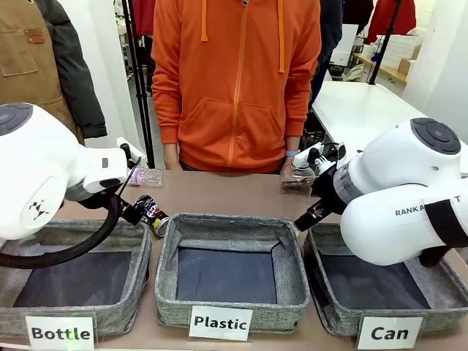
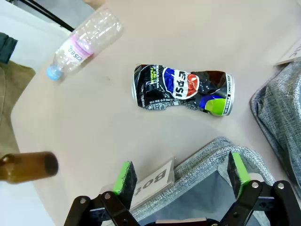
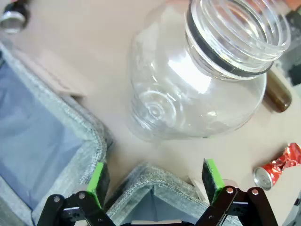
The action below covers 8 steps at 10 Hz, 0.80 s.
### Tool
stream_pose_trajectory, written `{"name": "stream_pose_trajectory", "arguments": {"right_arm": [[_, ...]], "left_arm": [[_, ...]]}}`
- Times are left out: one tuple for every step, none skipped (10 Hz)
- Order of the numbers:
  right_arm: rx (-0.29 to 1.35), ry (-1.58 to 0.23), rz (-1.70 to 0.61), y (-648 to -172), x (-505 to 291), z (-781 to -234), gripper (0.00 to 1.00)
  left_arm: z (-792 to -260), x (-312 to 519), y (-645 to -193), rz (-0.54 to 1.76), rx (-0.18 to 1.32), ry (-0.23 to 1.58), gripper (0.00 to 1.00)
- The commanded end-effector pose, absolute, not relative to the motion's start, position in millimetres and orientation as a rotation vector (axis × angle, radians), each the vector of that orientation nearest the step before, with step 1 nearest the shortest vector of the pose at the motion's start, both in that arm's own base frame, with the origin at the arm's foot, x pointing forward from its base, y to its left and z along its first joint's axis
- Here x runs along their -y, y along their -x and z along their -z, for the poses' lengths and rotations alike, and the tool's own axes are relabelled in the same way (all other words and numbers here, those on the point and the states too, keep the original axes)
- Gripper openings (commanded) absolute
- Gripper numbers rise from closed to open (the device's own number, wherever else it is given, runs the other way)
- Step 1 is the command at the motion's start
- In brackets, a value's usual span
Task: Sort the can waste into the basket.
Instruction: Pick up the can waste from the table and place it in the right Fabric basket.
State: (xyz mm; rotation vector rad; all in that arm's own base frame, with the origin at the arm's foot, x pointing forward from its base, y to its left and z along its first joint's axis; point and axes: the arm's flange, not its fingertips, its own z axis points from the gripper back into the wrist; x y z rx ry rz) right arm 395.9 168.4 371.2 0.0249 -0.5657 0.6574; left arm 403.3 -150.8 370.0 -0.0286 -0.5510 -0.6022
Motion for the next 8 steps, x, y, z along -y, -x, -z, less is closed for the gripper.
{"name": "stream_pose_trajectory", "arguments": {"right_arm": [[0.566,-0.025,-0.657,-395.9,-168.4,-371.3,1.00],[0.566,-0.025,-0.657,-395.9,-168.4,-371.3,1.00],[0.566,-0.025,-0.657,-395.9,-168.4,-371.3,1.00],[0.566,-0.025,-0.657,-395.9,-168.4,-371.3,1.00],[0.566,-0.025,-0.657,-395.9,-168.4,-371.3,1.00],[0.566,-0.025,-0.657,-395.9,-168.4,-371.3,1.00],[0.566,-0.025,-0.657,-395.9,-168.4,-371.3,1.00],[0.566,-0.025,-0.657,-395.9,-168.4,-371.3,1.00]], "left_arm": [[-370.2,150.9,-403.2,0.602,0.551,0.029,1.00],[-370.2,150.9,-403.2,0.602,0.551,0.029,1.00],[-370.2,150.9,-403.2,0.602,0.551,0.029,1.00],[-370.2,150.9,-403.2,0.602,0.551,0.029,1.00],[-370.2,150.9,-403.2,0.602,0.551,0.029,1.00],[-370.2,150.9,-403.2,0.602,0.551,0.029,1.00],[-370.2,150.9,-403.2,0.602,0.551,0.029,1.00],[-370.2,150.9,-403.2,0.602,0.551,0.029,1.00]]}}
